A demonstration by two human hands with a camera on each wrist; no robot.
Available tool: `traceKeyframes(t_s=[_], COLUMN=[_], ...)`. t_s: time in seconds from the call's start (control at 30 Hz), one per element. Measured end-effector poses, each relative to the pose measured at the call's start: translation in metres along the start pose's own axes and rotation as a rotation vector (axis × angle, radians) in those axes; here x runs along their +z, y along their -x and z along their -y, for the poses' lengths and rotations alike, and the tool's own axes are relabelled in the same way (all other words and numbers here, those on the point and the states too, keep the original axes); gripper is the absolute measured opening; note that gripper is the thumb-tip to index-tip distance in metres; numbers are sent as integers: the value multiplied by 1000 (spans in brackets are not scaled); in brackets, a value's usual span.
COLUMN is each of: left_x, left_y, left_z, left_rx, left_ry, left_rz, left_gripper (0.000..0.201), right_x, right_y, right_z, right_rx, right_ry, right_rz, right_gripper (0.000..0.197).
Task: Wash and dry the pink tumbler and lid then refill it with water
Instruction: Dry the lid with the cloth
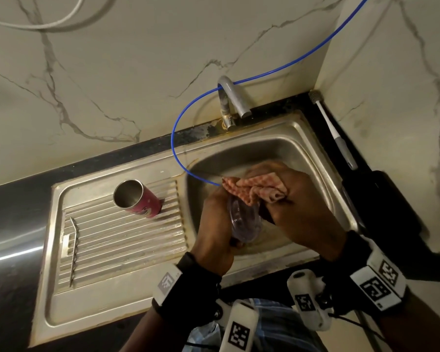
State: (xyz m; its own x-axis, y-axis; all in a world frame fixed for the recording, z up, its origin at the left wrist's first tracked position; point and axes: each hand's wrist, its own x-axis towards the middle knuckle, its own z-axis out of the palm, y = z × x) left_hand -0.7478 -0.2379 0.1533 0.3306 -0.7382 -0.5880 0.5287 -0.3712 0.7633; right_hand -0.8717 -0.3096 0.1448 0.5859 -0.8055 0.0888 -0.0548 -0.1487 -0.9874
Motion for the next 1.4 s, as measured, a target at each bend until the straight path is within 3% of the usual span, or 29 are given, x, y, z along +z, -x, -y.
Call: traceKeyframes(t_s=[0.1,0.17,0.27,0.33,0.37,0.43,0.47,0.57,0.63,0.7,0.9,1.13,1.27,1.37,1.4], left_x=[-6,-7,-7,-12,-13,-16,-16,-10,-13,-15,-15,-23,-43,-61,-68], left_y=[-2,1,3,0,-2,-1,-1,4,-1,-4,-9,-17,-22,-28,-31], left_z=[-1,-3,-5,-5,-6,-9,-8,-13,-12,-14,-14,-3,4,12,17], left_rx=[41,56,113,260,326,398,389,224,269,321,234,139,82,152,167], left_ry=[24,-31,-148,-294,-378,-503,-459,-44,9,2,189,220,148,67,24], left_rz=[64,75,64,56,63,22,-19,-110,-170,-229,-276,-259,-242,-310,-309], left_gripper=[45,35,27,11,6,16,23,33,28,24,29,37,51,48,57], right_x=[-8,-12,-20,-22,-20,-14,-9,4,8,12,16,39,55,70,74], right_y=[1,1,-6,-7,-6,0,4,14,21,29,38,37,24,15,11], right_z=[10,14,9,4,1,-1,0,3,4,2,5,7,-1,-2,-1], right_rx=[-270,-310,-125,0,49,141,195,356,397,359,242,273,274,278,275], right_ry=[248,282,176,80,11,-147,-217,-338,-381,-359,-289,-332,-271,-265,-277], right_rz=[130,197,151,101,83,20,-19,-105,-149,-165,-124,-7,-2,37,40], right_gripper=[23,27,43,51,50,35,27,19,17,16,19,12,23,31,35])
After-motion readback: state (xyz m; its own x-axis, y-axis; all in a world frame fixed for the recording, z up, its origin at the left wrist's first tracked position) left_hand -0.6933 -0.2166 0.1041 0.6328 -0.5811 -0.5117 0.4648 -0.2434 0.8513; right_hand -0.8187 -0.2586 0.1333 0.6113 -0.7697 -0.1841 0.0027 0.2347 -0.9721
